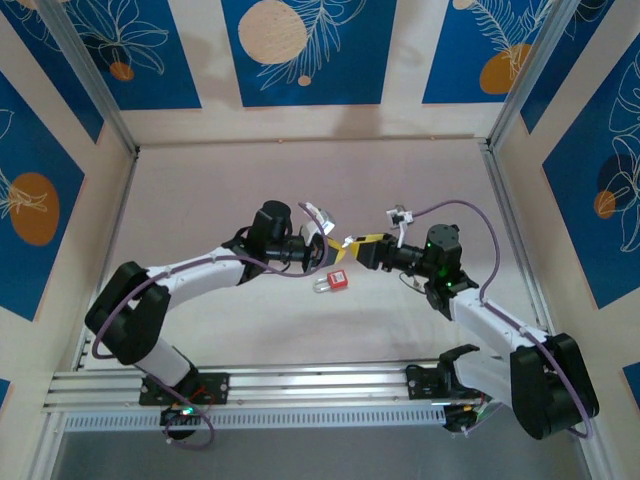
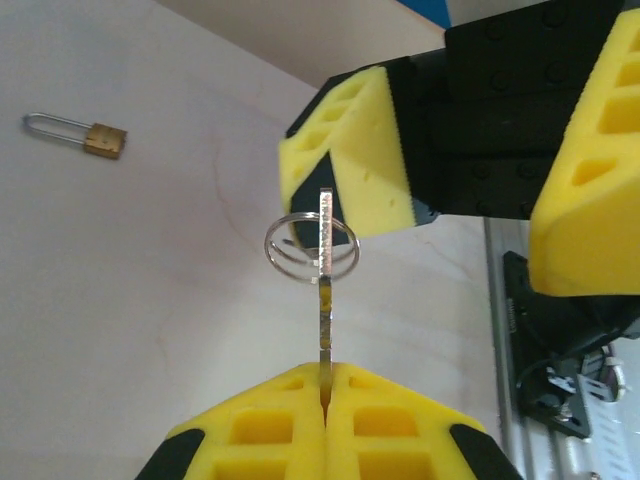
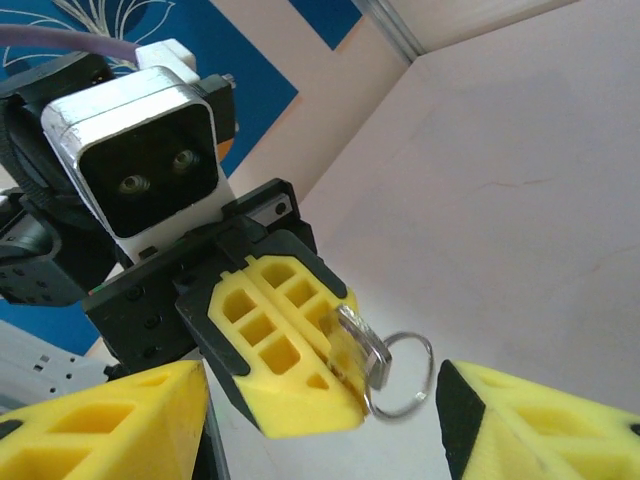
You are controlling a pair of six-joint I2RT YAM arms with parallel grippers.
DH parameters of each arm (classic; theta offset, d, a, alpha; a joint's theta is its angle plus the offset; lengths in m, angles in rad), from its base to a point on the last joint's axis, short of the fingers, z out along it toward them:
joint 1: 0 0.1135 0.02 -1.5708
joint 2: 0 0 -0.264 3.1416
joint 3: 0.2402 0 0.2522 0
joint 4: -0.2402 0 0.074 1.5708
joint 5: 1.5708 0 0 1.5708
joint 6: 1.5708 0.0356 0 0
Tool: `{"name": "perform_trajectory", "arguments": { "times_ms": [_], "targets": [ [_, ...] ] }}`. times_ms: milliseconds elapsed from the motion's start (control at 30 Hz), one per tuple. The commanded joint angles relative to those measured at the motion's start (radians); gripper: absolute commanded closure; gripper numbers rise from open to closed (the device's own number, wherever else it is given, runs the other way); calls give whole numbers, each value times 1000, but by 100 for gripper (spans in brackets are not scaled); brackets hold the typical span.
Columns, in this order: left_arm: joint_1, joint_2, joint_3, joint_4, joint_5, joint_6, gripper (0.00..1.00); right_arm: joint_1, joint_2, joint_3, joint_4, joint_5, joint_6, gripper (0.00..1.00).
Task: Unlock with the key
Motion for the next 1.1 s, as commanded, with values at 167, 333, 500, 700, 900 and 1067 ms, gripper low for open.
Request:
{"name": "perform_trajectory", "arguments": {
  "times_ms": [167, 333, 500, 700, 900, 1067],
  "targets": [
    [11, 24, 42, 9, 109, -31, 100, 9, 60, 37, 81, -49, -26, 37],
    [10, 24, 43, -4, 112, -21, 100, 12, 78, 32, 97, -42, -24, 48],
    [11, 35, 46, -7, 117, -17, 100, 17, 70, 14, 112, -33, -13, 64],
    [13, 58, 48, 8, 134, -32, 100, 25, 56, 9, 93, -31, -22, 77],
    [13, 59, 45, 7, 131, -32, 100, 32, 47, 1, 80, -13, -25, 89],
    [21, 65, 43, 20, 127, -53, 96, 46, 28, -1, 43, 14, -41, 97]
  ]
}}
